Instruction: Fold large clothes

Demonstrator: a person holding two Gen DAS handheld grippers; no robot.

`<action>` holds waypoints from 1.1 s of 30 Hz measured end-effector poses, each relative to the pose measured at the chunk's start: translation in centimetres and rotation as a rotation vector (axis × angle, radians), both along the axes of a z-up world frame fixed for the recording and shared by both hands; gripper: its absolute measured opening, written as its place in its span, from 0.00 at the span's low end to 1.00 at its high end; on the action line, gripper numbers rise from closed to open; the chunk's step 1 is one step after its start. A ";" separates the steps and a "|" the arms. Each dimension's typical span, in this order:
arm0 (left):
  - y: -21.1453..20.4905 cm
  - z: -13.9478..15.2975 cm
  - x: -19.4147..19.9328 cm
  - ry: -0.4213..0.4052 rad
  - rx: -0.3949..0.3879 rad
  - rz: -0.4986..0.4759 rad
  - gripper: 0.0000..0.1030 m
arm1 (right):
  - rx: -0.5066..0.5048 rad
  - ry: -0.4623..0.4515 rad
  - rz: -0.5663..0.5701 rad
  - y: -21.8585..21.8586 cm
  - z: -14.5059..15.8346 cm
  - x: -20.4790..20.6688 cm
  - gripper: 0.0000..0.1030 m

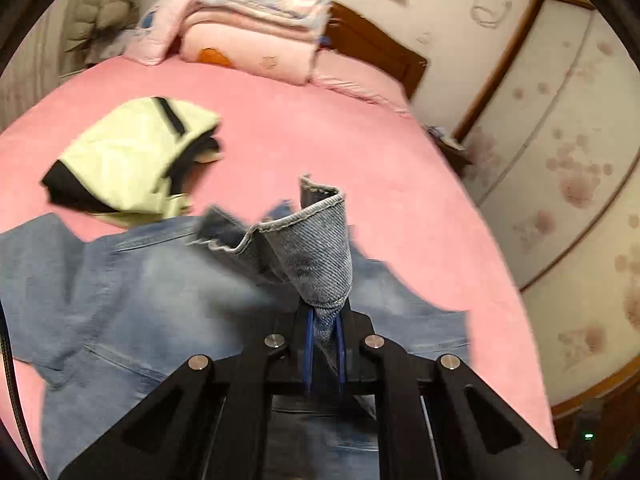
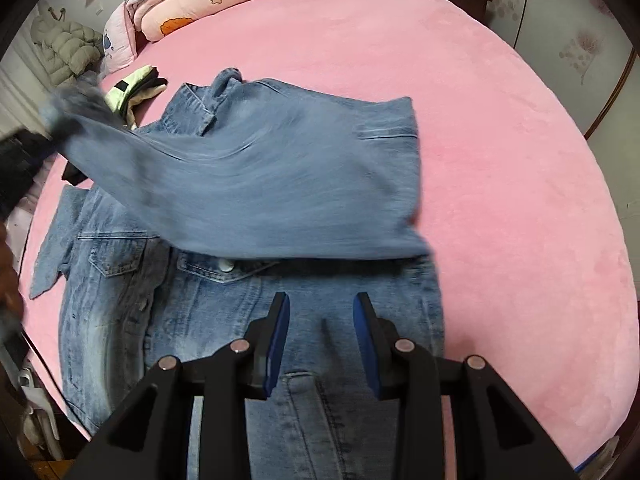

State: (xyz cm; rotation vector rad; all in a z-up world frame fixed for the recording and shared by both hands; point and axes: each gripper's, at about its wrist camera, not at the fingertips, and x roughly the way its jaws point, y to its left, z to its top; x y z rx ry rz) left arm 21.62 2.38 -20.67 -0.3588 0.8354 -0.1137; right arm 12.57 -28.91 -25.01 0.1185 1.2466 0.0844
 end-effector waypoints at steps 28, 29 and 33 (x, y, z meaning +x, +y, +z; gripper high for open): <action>5.1 -10.6 -4.0 0.428 0.103 0.080 0.21 | -0.194 0.108 -0.126 -2.0 -4.7 4.3 0.31; 4.8 -9.4 -3.9 0.393 0.109 0.064 0.27 | -0.175 0.095 -0.132 -2.2 -3.9 4.3 0.31; 3.1 -5.7 -1.7 0.244 0.162 0.008 0.58 | -0.121 0.012 -0.109 -2.0 -0.8 5.6 0.32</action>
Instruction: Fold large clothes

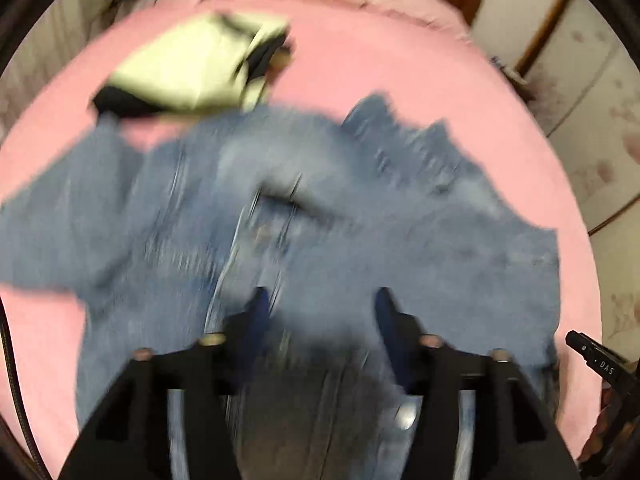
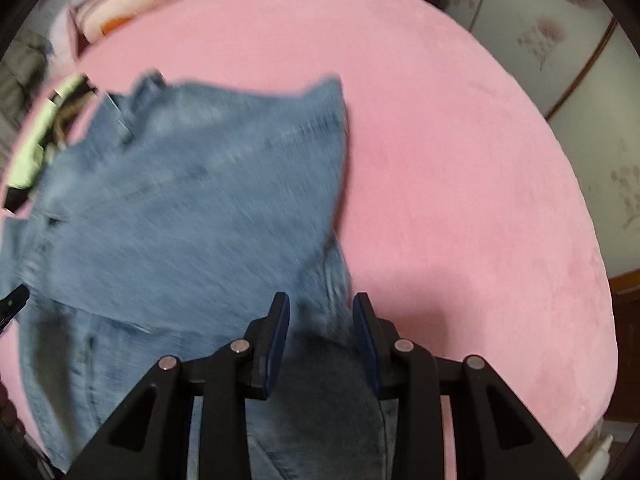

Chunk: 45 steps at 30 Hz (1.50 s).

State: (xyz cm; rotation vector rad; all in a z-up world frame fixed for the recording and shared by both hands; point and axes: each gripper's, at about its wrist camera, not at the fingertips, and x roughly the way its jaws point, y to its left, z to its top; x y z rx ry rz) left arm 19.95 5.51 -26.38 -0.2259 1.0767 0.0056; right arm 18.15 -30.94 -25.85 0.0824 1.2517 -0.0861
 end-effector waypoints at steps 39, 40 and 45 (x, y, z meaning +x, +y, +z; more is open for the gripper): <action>-6.4 2.3 7.7 0.052 0.133 -0.030 0.87 | 0.109 -0.006 0.129 -0.8 2.6 7.7 0.13; -6.6 2.9 7.5 0.048 0.128 -0.028 0.87 | 0.115 -0.009 0.134 -0.9 3.4 7.4 0.16; -7.8 6.9 4.9 -0.018 0.097 -0.031 0.87 | 0.105 -0.020 0.162 -0.3 6.3 6.0 0.18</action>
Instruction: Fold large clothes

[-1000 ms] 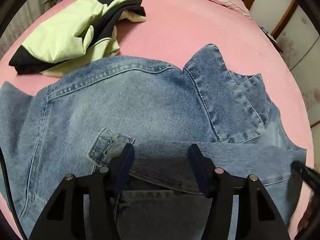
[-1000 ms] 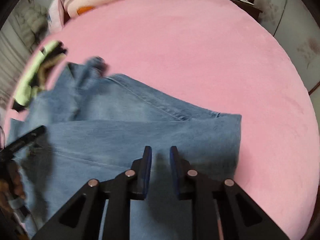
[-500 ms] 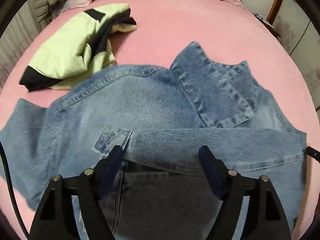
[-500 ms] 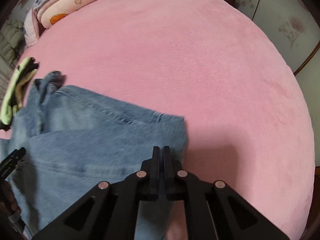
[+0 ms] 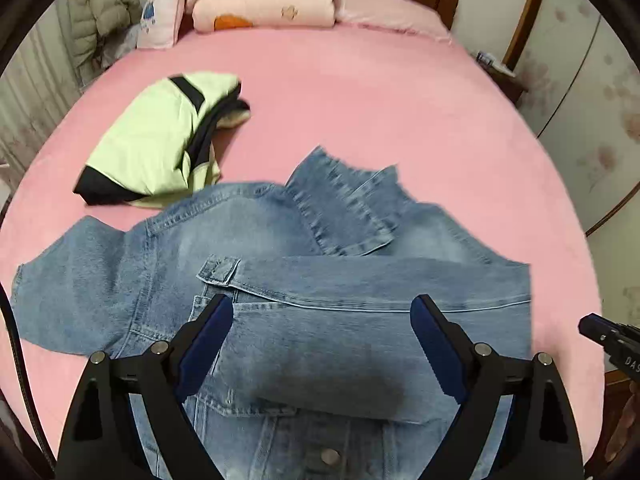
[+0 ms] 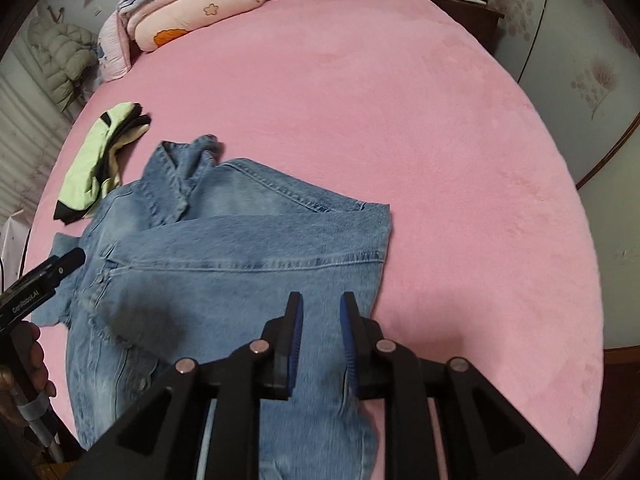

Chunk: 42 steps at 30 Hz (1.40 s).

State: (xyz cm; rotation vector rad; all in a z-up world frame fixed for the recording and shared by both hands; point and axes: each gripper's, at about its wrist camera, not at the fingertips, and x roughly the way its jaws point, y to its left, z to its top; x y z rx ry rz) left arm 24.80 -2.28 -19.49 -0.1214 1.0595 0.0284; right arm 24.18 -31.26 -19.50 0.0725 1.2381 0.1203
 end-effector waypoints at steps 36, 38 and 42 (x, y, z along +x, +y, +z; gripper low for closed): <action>16.7 17.3 -21.4 -0.136 -0.136 0.273 0.87 | 0.263 -0.413 0.331 14.2 20.2 -14.3 0.55; 21.2 17.2 -21.5 -0.146 -0.118 0.275 0.87 | 0.191 -0.425 0.346 18.0 20.3 -14.4 0.56; 29.7 16.3 -21.5 -0.152 -0.138 0.296 0.87 | 0.124 -0.439 0.290 24.1 20.0 -14.1 0.55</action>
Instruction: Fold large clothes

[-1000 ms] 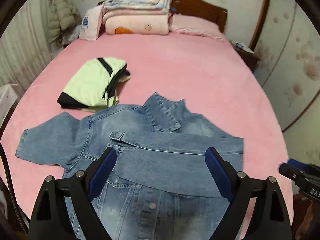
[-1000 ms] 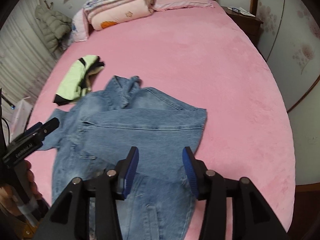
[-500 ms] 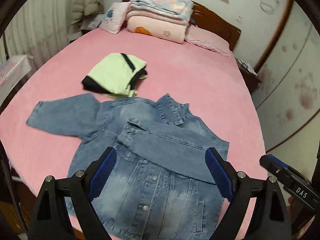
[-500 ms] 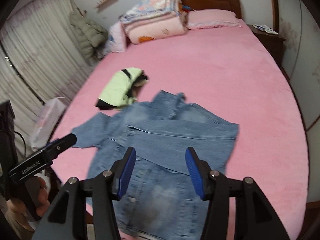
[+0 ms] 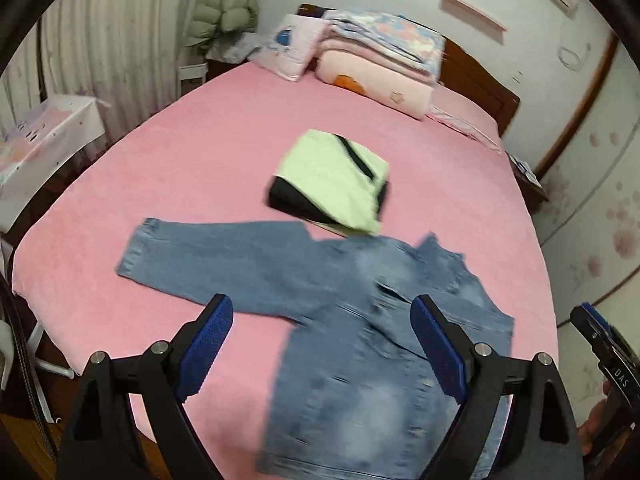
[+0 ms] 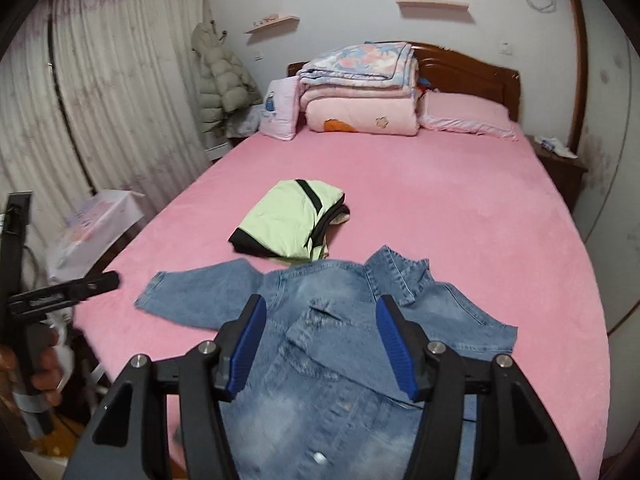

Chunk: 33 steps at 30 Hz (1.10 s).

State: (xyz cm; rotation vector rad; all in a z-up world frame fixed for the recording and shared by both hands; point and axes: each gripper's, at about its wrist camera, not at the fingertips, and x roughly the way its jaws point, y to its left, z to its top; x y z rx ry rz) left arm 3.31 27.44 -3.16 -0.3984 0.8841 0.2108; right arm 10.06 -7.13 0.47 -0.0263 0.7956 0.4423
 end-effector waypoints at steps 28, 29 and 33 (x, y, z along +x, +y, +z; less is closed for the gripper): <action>31.3 -33.6 0.9 0.137 -0.584 0.466 0.56 | -0.226 0.353 0.103 32.0 -13.3 5.6 0.55; 31.4 -34.4 1.2 0.132 -0.596 0.478 0.54 | -0.232 0.356 0.104 32.0 -13.5 5.4 0.55; 32.1 -36.3 2.3 0.103 -0.635 0.547 0.50 | -0.239 0.380 0.090 31.9 -13.9 5.3 0.55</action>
